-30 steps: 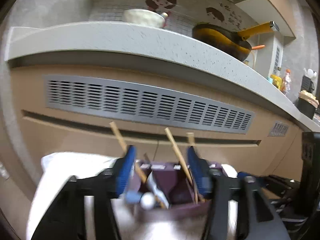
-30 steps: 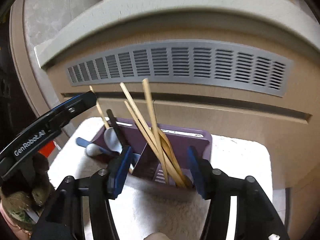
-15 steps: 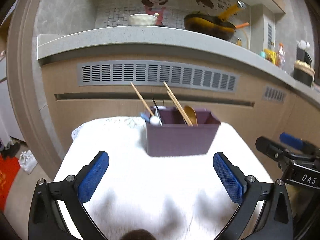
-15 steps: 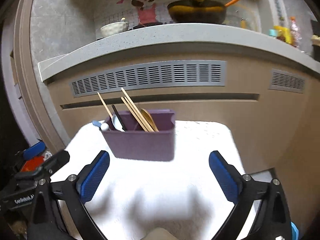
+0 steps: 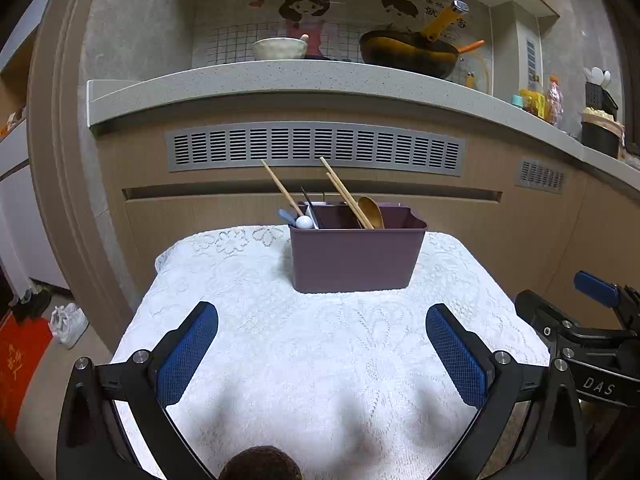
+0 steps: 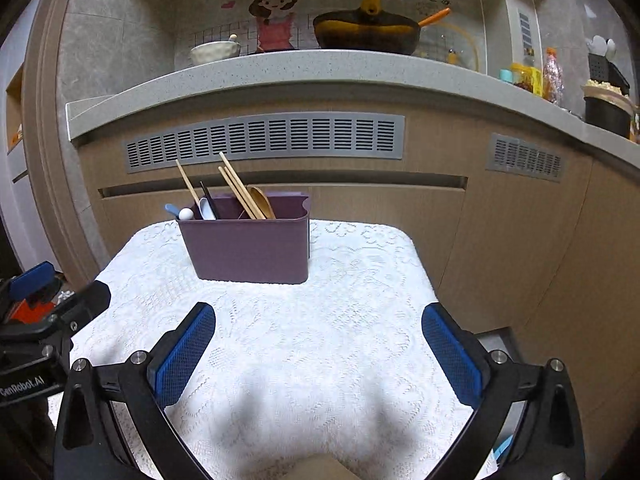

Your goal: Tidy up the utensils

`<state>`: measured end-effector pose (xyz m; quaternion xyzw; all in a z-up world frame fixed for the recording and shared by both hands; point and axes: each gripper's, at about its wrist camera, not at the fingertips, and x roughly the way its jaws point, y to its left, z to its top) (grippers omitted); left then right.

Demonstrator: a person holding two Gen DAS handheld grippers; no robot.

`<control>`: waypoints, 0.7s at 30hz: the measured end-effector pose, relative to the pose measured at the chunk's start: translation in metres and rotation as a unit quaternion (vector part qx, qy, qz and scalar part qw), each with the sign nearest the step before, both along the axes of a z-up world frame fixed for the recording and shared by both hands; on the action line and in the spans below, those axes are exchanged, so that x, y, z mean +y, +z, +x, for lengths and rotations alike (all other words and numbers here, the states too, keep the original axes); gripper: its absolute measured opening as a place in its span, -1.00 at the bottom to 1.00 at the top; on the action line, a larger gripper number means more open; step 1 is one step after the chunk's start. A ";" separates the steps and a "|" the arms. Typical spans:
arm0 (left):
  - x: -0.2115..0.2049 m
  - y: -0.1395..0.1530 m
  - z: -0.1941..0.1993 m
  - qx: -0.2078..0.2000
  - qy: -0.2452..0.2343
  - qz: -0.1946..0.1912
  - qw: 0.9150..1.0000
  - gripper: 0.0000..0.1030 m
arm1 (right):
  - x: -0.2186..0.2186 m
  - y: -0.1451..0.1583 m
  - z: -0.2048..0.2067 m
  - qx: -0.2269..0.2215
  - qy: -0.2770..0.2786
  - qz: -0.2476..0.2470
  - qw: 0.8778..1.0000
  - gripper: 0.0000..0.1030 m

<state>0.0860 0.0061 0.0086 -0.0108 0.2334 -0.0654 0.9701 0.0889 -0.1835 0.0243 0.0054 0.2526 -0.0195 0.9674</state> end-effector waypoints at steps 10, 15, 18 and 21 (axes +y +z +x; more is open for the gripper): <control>0.003 -0.002 0.000 0.009 0.006 -0.002 1.000 1.00 | 0.007 -0.005 0.000 0.009 0.011 -0.013 1.000 0.99; 0.003 -0.004 0.002 0.014 0.006 -0.001 1.000 1.00 | 0.006 -0.005 0.001 0.011 0.011 -0.011 1.000 0.99; 0.002 -0.004 0.003 0.014 0.004 0.001 1.000 1.00 | 0.004 -0.004 0.001 0.010 0.010 -0.008 1.000 0.99; 0.001 -0.004 0.003 0.016 0.005 0.003 1.000 1.00 | 0.004 -0.004 0.001 0.010 0.010 -0.008 1.000 0.99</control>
